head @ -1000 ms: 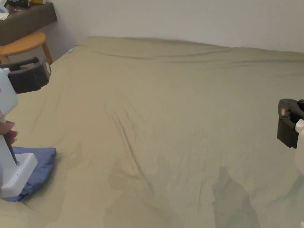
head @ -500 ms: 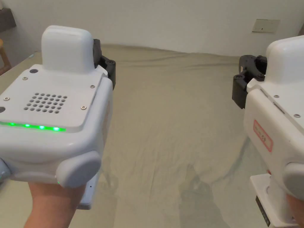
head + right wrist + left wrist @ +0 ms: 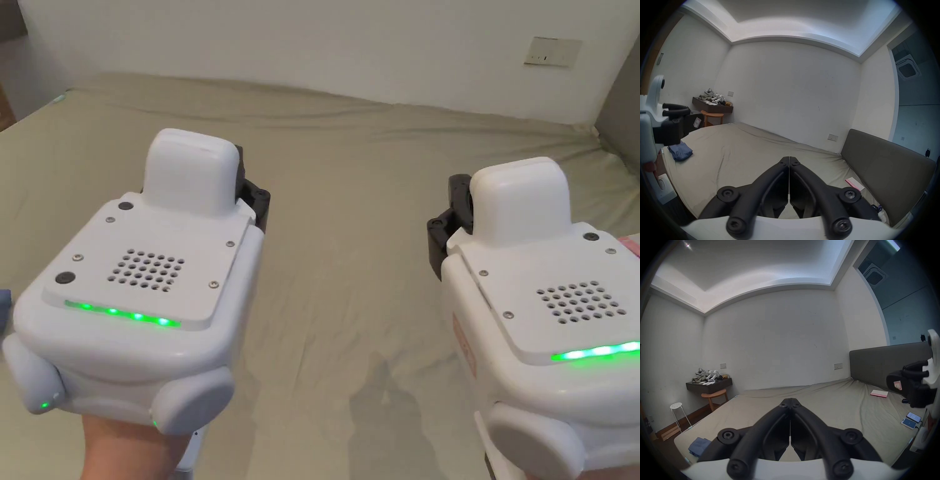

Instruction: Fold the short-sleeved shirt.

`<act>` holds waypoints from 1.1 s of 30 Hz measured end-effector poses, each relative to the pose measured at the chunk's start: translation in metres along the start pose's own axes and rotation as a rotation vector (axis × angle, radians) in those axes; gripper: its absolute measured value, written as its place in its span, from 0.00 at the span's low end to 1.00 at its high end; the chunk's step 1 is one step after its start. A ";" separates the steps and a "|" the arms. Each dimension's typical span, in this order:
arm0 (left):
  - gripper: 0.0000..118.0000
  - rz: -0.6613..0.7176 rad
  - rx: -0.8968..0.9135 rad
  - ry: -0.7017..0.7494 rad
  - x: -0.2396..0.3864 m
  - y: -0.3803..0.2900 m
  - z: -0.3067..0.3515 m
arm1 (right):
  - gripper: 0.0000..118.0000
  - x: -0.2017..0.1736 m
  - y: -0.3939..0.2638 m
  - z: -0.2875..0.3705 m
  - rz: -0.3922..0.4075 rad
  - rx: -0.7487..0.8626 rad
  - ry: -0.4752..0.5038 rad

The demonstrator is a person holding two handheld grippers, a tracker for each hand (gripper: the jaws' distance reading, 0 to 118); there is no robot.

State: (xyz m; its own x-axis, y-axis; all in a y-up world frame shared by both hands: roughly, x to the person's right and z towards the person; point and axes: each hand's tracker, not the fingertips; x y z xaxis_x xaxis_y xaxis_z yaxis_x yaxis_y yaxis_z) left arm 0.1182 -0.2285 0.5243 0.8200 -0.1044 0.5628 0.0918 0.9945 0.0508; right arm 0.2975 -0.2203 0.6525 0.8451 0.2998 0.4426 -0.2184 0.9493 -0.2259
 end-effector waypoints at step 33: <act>0.00 -0.060 0.041 0.043 0.017 -0.004 0.004 | 0.02 0.004 -0.009 0.002 -0.051 0.014 -0.013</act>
State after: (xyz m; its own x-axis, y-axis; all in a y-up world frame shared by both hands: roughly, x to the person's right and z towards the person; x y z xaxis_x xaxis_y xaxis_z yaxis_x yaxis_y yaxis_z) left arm 0.1292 -0.2341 0.5370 0.8372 -0.1631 0.5220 0.1187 0.9859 0.1178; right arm 0.3012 -0.2274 0.6582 0.8488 0.2522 0.4647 -0.1820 0.9646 -0.1911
